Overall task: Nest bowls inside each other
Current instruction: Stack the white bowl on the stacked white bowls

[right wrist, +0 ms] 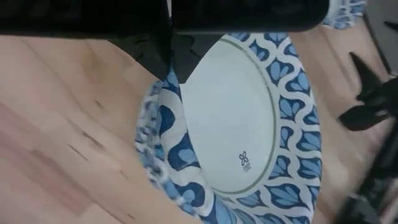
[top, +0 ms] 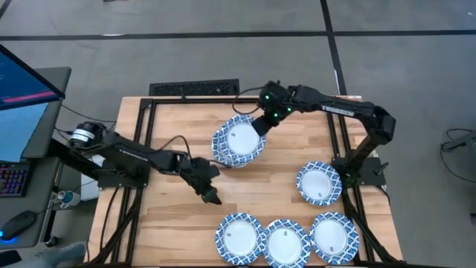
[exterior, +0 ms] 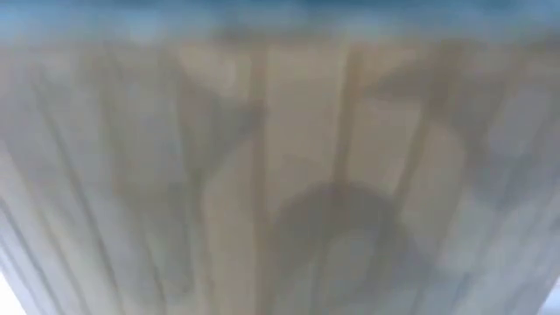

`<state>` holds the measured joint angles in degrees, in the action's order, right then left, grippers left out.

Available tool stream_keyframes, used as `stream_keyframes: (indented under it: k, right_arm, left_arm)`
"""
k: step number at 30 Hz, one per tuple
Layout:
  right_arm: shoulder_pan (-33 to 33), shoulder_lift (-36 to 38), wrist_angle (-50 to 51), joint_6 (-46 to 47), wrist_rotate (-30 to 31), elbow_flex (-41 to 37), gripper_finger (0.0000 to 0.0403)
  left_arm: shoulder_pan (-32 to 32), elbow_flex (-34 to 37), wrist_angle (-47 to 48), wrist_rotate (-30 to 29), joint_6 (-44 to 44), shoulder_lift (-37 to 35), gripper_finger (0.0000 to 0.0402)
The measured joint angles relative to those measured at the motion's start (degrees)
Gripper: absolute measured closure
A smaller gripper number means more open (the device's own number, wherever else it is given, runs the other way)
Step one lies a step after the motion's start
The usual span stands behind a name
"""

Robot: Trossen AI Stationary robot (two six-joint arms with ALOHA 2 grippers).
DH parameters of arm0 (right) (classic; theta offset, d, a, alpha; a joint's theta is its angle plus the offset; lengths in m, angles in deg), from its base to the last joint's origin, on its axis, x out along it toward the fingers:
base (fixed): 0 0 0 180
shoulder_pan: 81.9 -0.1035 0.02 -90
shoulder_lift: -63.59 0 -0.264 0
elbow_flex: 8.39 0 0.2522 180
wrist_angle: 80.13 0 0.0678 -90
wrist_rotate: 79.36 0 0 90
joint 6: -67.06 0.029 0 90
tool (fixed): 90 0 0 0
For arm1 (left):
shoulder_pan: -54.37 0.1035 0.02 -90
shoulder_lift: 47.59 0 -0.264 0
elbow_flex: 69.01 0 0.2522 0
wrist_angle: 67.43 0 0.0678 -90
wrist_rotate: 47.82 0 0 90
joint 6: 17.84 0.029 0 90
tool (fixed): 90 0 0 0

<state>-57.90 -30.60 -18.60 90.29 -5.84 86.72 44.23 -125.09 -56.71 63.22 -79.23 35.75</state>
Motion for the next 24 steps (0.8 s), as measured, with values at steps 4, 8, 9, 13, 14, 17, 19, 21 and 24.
stream_keyframes:
  k: [4, 8, 9, 13, 14, 17, 19, 21, 24]
  right_arm:
    - [1.0, -1.9, -2.9, -2.1, -2.2, 0.1, 0.0389]
    - [1.4, -3.9, -6.2, -2.4, -5.2, 0.2, 0.0391]
    - [1.7, -4.0, -5.1, -2.4, -5.8, -0.1, 0.0393]
    - [1.2, -5.9, -6.4, -2.4, -7.4, 0.0, 0.0393]
    - [1.1, -6.3, -6.4, -2.4, -7.7, -0.1, 0.0390]
    - [0.7, -7.1, -5.7, -2.3, -7.8, -0.1, 0.0377]
    - [0.3, -7.9, -6.6, -2.3, -7.7, 0.0, 0.0369]
    - [0.1, -8.2, -5.9, -2.3, -7.6, -0.1, 0.0363]
    - [-0.3, -8.2, -6.8, -2.3, -7.4, -0.1, 0.0350]
  left_arm:
    - [-4.3, -1.8, -0.7, -7.2, -1.4, 2.4, 0.0175]
    - [-8.0, -4.0, -1.3, -11.9, -4.1, 5.1, 0.0175]
    - [-8.8, -4.3, -0.9, -12.6, -4.8, 5.9, 0.0175]
    - [-11.3, -6.8, -0.5, -13.5, -6.1, 9.9, 0.0175]
    - [-11.7, -7.6, -0.7, -13.8, -6.5, 11.0, 0.0175]
    - [-12.4, -8.3, -0.7, -14.3, -7.0, 12.6, 0.0175]
    - [-12.4, -8.7, -1.3, -14.8, -6.9, 13.0, 0.0175]
    - [-12.4, -8.7, -1.6, -14.9, -6.8, 12.9, 0.0175]
    - [-12.4, -8.7, -0.6, -15.9, -6.6, 13.0, 0.0175]
